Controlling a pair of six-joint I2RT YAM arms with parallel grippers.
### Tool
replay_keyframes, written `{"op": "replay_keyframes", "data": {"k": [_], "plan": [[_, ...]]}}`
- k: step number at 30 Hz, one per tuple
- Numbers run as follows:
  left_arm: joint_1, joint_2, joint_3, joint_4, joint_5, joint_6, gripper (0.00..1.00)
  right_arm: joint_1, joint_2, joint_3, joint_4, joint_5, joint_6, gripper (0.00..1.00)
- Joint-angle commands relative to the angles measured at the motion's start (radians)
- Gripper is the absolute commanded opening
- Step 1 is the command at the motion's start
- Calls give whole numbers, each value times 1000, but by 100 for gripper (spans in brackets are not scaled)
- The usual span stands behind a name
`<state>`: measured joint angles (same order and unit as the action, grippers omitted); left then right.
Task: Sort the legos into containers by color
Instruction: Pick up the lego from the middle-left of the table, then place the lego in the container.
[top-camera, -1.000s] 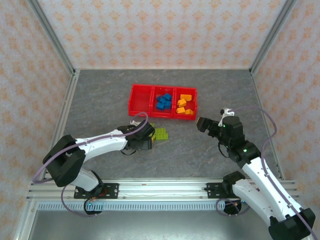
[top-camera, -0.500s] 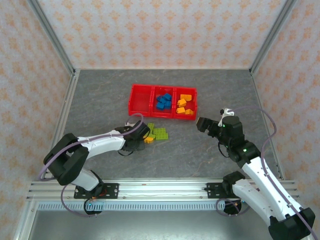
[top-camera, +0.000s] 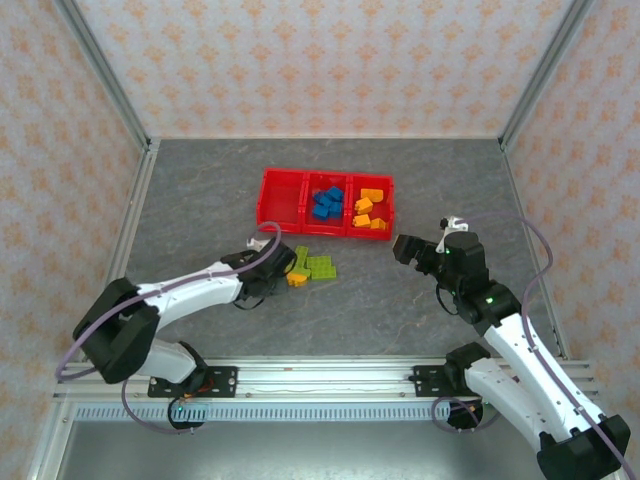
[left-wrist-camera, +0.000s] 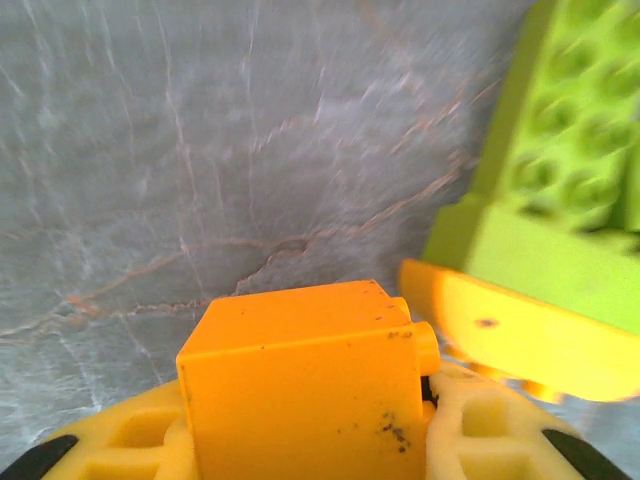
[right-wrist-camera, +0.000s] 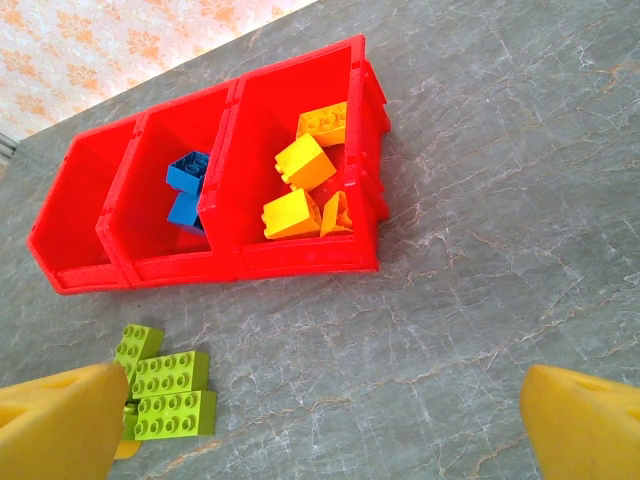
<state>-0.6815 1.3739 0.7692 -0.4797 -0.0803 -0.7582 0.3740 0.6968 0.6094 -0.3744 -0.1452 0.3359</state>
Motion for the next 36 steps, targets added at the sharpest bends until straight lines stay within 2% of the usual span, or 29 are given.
{"op": "replay_keyframes", "data": {"k": [1, 5, 15, 17, 22, 28, 30, 35, 36], "plan": [[-15, -61, 124, -71, -91, 26, 27, -4, 1, -6, 10, 16, -4, 100], [-16, -8, 293, -67, -101, 85, 27, -4, -12, 1, 3, 43, -2, 100], [-29, 392, 799, -47, -20, 256, 27, -3, -76, 12, -19, 105, 9, 100], [-30, 468, 890, -47, 13, 279, 27, -3, -94, 16, -26, 148, 19, 100], [-44, 692, 1123, -80, 36, 328, 27, -4, -181, 20, -67, 344, 71, 100], [-56, 895, 1328, -115, 53, 345, 28, -4, -300, 4, -59, 386, 89, 100], [-56, 928, 1334, -83, 45, 349, 33, -3, -307, 14, -85, 431, 106, 100], [-56, 982, 1385, -75, 0, 357, 70, -2, -310, 22, -89, 419, 104, 100], [-56, 978, 1389, -76, -1, 361, 73, -2, -309, 17, -85, 412, 104, 100]]}}
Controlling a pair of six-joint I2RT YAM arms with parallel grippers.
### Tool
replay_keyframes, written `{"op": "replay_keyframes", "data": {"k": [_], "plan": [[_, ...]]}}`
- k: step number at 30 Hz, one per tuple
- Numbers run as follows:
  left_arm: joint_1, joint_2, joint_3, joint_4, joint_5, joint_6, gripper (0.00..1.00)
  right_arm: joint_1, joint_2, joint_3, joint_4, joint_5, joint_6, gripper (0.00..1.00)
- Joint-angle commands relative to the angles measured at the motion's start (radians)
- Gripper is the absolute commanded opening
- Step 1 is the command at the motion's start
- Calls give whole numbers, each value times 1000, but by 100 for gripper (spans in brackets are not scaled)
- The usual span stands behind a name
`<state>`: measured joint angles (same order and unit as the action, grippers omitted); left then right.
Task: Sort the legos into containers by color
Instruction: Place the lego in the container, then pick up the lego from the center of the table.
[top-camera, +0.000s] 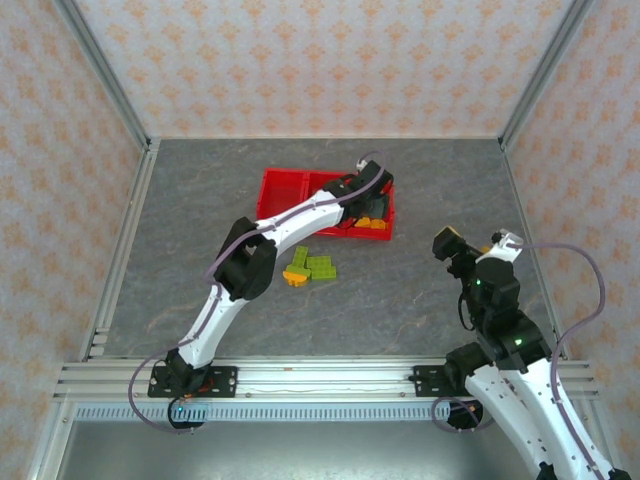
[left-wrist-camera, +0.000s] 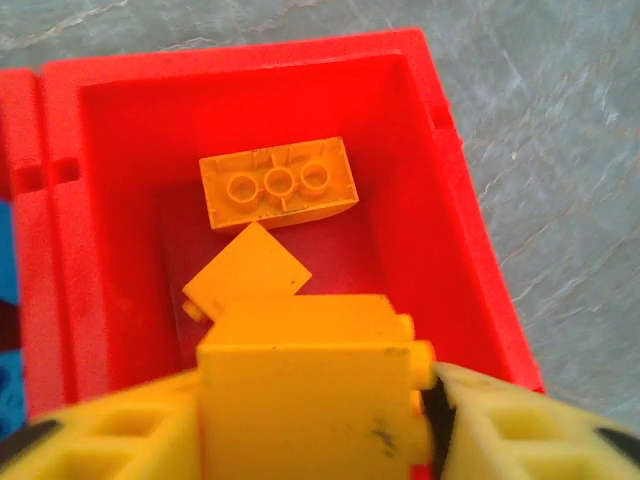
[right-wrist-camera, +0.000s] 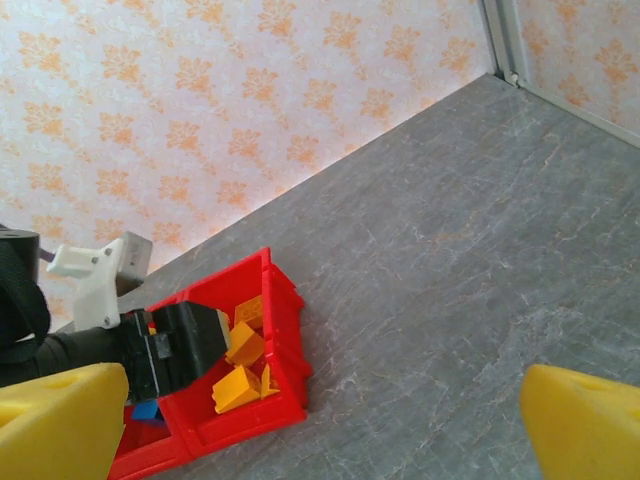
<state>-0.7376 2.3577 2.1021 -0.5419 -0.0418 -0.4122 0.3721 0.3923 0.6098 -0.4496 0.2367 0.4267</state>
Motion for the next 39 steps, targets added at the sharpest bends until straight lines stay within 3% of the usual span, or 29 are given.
{"op": "replay_keyframes", "data": {"k": [1, 5, 8, 22, 27, 32, 39], "plan": [[0, -13, 55, -13, -43, 22, 76, -1, -4, 11, -4, 25, 14, 100], [-2, -84, 2, -14, -67, 48, 93, 0, 4, 2, 5, 19, 10, 100], [-2, -172, -88, 0, -103, 59, 98, -1, 11, 1, 5, 16, 10, 100], [-8, -617, -650, 23, -129, -30, 99, -2, 64, -6, 23, -8, -7, 100], [-43, -726, -823, 8, -95, -69, 99, 0, 75, -9, 28, -18, -12, 100], [-49, -828, -1036, 95, 2, -82, 99, -2, 83, -18, 38, -20, -17, 100], [-49, -910, -1186, 100, -17, -125, 99, -2, 89, -14, 33, -26, -17, 100]]}}
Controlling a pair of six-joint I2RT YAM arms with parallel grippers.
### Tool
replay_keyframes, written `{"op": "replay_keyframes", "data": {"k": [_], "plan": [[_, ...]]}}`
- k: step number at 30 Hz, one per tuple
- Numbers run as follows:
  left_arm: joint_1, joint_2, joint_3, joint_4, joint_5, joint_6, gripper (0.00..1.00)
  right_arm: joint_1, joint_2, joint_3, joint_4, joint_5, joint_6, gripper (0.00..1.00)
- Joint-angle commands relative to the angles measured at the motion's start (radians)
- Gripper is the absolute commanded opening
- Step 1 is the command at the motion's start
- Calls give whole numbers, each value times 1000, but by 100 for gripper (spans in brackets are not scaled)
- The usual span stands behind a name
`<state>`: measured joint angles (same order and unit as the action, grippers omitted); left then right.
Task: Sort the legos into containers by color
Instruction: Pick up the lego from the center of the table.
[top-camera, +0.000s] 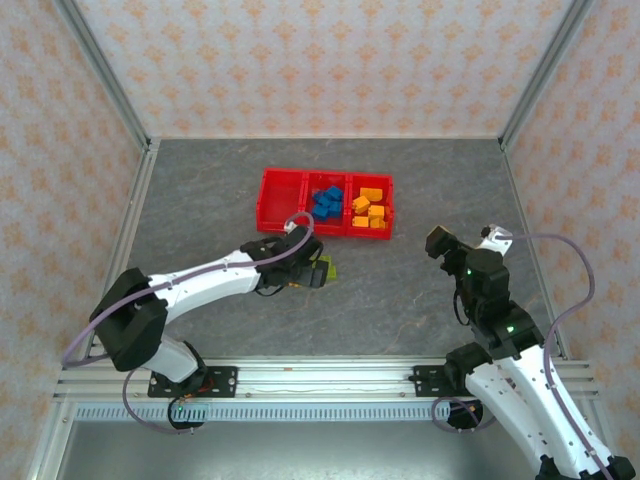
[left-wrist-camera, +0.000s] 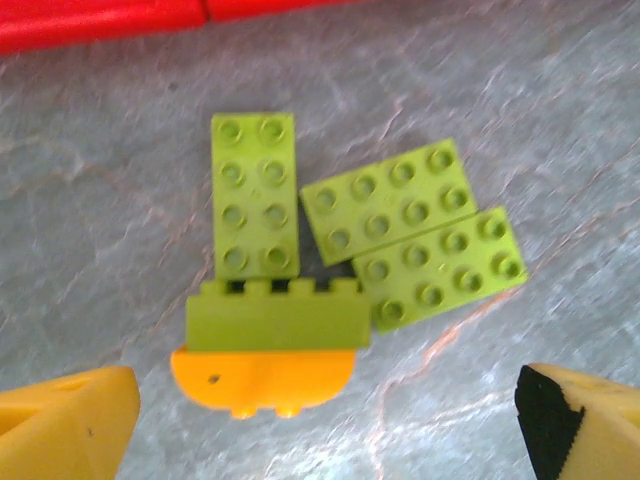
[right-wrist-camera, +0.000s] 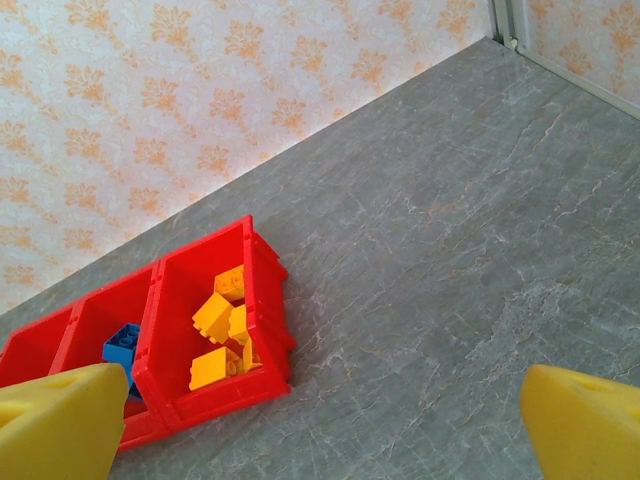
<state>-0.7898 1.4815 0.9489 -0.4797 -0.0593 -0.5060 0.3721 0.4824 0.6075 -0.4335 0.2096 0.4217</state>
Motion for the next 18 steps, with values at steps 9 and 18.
{"op": "replay_keyframes", "data": {"k": [9, 18], "plan": [[8, 78, -75, 61, 64, 31, 99, -2, 1, -5, 2, 9, -6, 100], [82, 94, -97, 82, 46, 38, 95, -1, -1, -4, -2, 10, -3, 100]]}}
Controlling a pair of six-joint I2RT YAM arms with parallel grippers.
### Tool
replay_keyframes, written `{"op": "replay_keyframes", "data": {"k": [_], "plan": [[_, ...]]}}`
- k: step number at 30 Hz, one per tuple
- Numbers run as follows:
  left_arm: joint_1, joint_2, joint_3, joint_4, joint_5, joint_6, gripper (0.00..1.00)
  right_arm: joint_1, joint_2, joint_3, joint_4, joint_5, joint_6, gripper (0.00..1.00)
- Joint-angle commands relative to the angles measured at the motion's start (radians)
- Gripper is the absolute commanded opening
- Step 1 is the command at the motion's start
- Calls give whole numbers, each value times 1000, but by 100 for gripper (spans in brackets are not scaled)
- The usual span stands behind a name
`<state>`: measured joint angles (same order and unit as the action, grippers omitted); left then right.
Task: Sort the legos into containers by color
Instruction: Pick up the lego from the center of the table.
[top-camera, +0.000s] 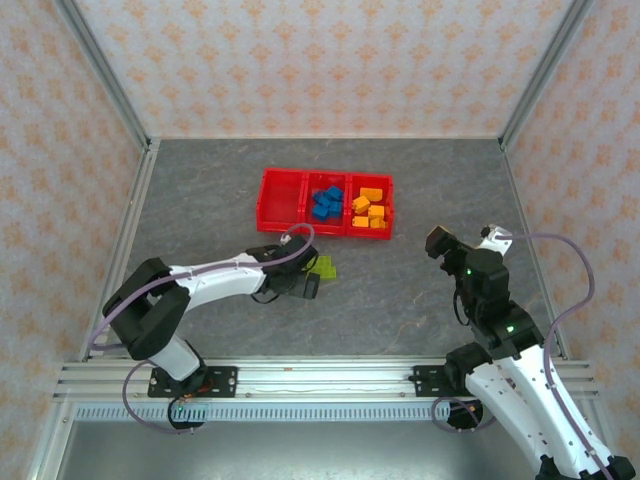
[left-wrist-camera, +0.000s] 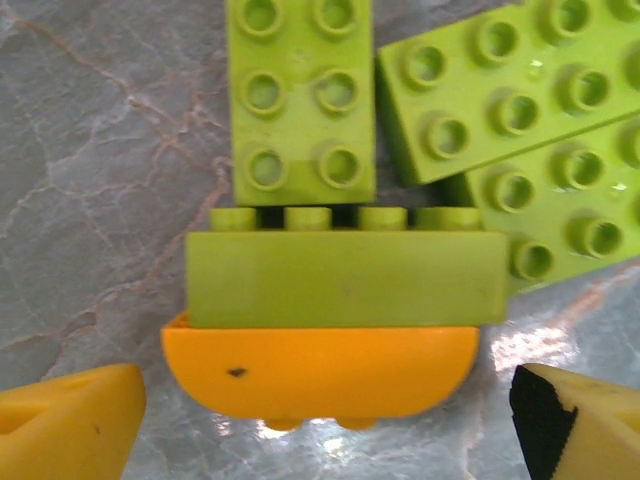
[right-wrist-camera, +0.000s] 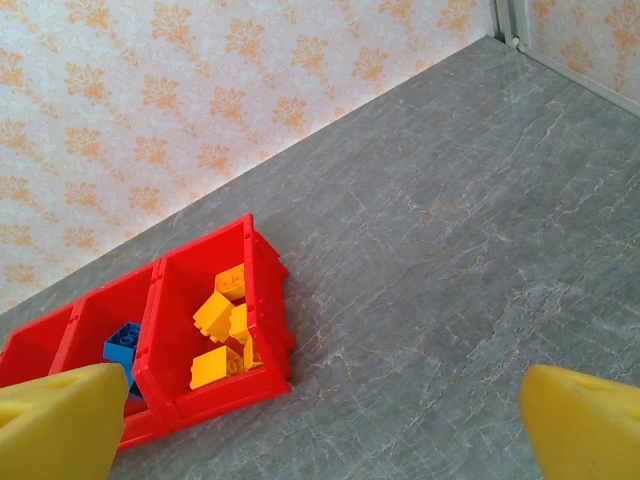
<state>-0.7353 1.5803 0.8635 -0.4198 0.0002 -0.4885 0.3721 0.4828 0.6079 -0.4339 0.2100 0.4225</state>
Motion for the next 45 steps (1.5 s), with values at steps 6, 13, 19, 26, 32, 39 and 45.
{"op": "replay_keyframes", "data": {"k": [6, 13, 19, 26, 32, 39, 45], "plan": [[94, 1, 1, 45, 11, 42, 83, 0, 2, -6, -1, 12, -4, 100], [105, 24, 8, 30, 2, 56, 81, -1, 2, -6, -2, 14, -5, 100], [106, 15, -29, 48, 17, 40, 82, -1, 8, -7, 3, 15, -7, 100], [114, 17, -53, 84, 17, 31, 83, -1, 10, -9, 4, 11, -7, 100], [120, 42, -45, 121, 18, 42, 80, -1, 8, -4, -3, 12, -5, 100], [120, 52, -67, 145, 29, 45, 73, -2, 8, -4, -3, 13, -5, 100], [120, 40, -89, 150, 35, 44, 64, -1, 13, -5, 0, 15, -5, 100]]}}
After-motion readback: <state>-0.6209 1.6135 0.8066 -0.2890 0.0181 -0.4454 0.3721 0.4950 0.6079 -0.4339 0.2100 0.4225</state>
